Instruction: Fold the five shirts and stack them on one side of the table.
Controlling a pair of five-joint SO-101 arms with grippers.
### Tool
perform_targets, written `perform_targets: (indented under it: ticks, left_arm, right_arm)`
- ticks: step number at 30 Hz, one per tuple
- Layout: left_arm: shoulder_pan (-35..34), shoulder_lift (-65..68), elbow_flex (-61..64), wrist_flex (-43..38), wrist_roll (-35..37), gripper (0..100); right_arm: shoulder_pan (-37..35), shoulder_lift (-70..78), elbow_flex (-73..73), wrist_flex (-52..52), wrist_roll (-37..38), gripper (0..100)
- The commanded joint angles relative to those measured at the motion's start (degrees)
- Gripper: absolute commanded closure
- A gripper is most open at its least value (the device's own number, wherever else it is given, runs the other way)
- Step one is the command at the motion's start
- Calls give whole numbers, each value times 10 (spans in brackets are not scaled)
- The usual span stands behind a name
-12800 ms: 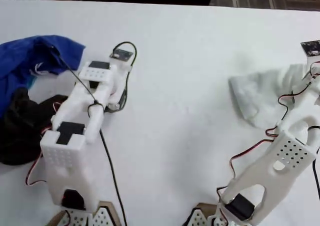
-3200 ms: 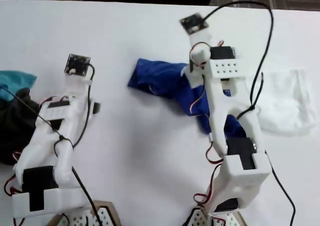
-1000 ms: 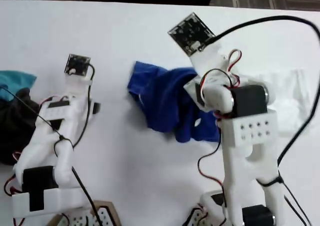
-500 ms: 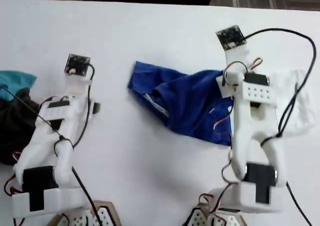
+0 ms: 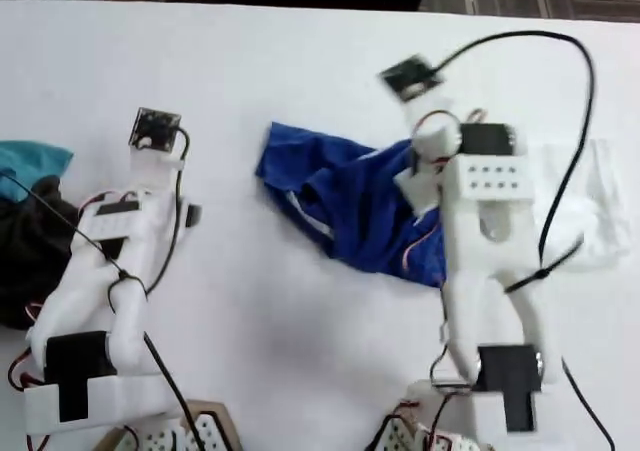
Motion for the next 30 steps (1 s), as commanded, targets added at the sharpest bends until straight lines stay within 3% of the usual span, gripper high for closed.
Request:
perform_targets:
  ticks: [1,5,10,18,24,30]
  left_arm:
    - [1,-21,-12,-1,3,728]
    - [1,-21,-12,-1,3,728]
    - [1,-21,-12,-1,3,728]
    - [1,-21,-12,-1,3,728]
    - [1,-21,-12,-1,3,728]
    - [1,-21,-12,-1,3,728]
  right_arm:
    - [-74,-62,-23,66,17,872]
    - [-130,-62,40,65,14,872]
    - [-140,-63,145,-15,13,872]
    - [-29,-62,182,-167,17,878]
    - [34,-62,180,-321,13,980]
    - [75,-62,178,-393,-21,898]
